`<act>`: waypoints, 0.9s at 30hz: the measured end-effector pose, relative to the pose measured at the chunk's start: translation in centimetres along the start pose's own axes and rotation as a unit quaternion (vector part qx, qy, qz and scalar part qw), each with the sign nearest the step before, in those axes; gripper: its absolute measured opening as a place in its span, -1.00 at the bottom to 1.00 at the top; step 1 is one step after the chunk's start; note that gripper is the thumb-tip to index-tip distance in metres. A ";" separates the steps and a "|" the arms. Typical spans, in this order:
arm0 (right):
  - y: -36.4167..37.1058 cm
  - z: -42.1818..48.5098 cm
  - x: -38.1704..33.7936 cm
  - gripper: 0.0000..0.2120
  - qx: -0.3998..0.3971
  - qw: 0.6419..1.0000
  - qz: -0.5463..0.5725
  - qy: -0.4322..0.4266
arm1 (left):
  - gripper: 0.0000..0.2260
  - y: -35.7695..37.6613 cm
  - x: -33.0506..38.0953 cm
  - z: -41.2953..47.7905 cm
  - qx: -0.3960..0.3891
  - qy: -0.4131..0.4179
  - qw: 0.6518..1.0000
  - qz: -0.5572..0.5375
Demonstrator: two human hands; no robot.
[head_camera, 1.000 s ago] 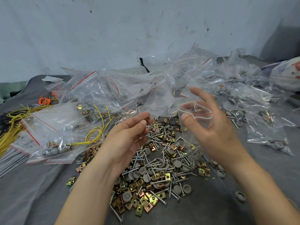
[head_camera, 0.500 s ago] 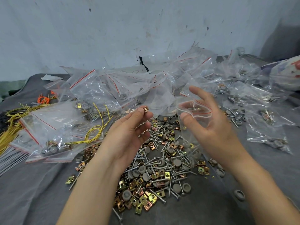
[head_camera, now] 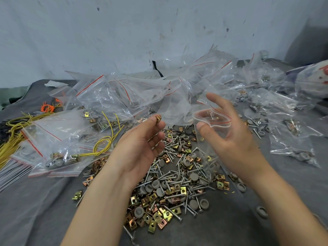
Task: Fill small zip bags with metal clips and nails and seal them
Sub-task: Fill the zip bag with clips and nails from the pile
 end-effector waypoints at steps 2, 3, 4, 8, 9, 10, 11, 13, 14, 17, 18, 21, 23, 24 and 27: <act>-0.1 0.0 0.0 -0.51 0.002 1.000 0.001 -0.001 | -0.92 0.0 0.0 0.0 -0.002 0.000 1.000 0.000; 0.0 0.0 0.0 -0.51 0.000 1.000 0.000 -0.001 | -0.92 0.1 0.1 0.0 -0.003 0.001 1.000 0.000; 0.0 0.0 0.0 -0.51 -0.001 1.000 -0.002 0.000 | -0.92 0.1 0.1 -0.1 -0.004 0.001 1.000 0.000; 0.0 0.0 0.1 -0.51 0.000 1.000 -0.004 0.001 | -0.89 0.2 0.2 -0.2 -0.007 0.012 1.000 0.000; 0.0 0.0 0.1 -0.50 0.000 1.000 -0.002 0.001 | -0.88 0.2 0.3 -0.2 -0.005 0.017 1.000 0.001; 0.0 0.0 0.1 -0.50 -0.001 1.000 -0.001 0.001 | -0.87 0.2 0.4 -0.3 -0.003 0.023 1.000 0.003; 0.1 0.0 0.1 -0.50 -0.002 1.000 0.000 0.001 | -0.86 0.2 0.5 -0.3 -0.001 0.030 1.000 0.005; 0.1 0.0 0.1 -0.50 -0.003 1.000 0.005 0.001 | -0.84 0.4 0.7 -0.4 0.001 0.045 0.999 0.009; 0.1 0.0 0.0 -0.50 -0.004 1.000 0.007 0.001 | -0.84 0.5 0.9 -0.5 0.001 0.054 0.998 0.011; 0.1 0.0 0.0 -0.49 -0.009 1.000 0.011 0.001 | -0.84 0.7 1.2 -0.7 0.005 0.080 0.996 0.030; 0.1 0.0 0.0 -0.49 -0.009 1.000 0.011 0.001 | -0.84 0.8 1.3 -0.8 0.005 0.088 0.995 0.036; 0.2 0.0 -0.1 -0.48 -0.008 1.000 0.014 -0.003 | -0.84 1.2 1.7 -1.0 0.004 0.118 0.991 0.057; 0.3 0.0 -0.1 -0.46 -0.009 1.000 0.021 -0.006 | -0.83 1.5 2.2 -1.2 0.003 0.151 0.985 0.084; 0.3 0.0 -0.2 -0.45 -0.011 1.000 0.022 -0.008 | -0.83 1.7 2.5 -1.4 0.001 0.171 0.979 0.110; 0.8 -0.1 -0.6 -0.43 -0.013 1.000 0.017 -0.016 | -0.82 2.8 3.7 -1.8 -0.017 0.239 0.945 0.221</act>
Point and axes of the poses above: each hand's wrist, its own z-axis towards the middle knuckle, its own y-axis out of the palm, x = y × z, the point moved 6 cm from there along z, towards the middle knuckle, and after that the axes turned 9 degrees about -z, right-handed, at the moved point
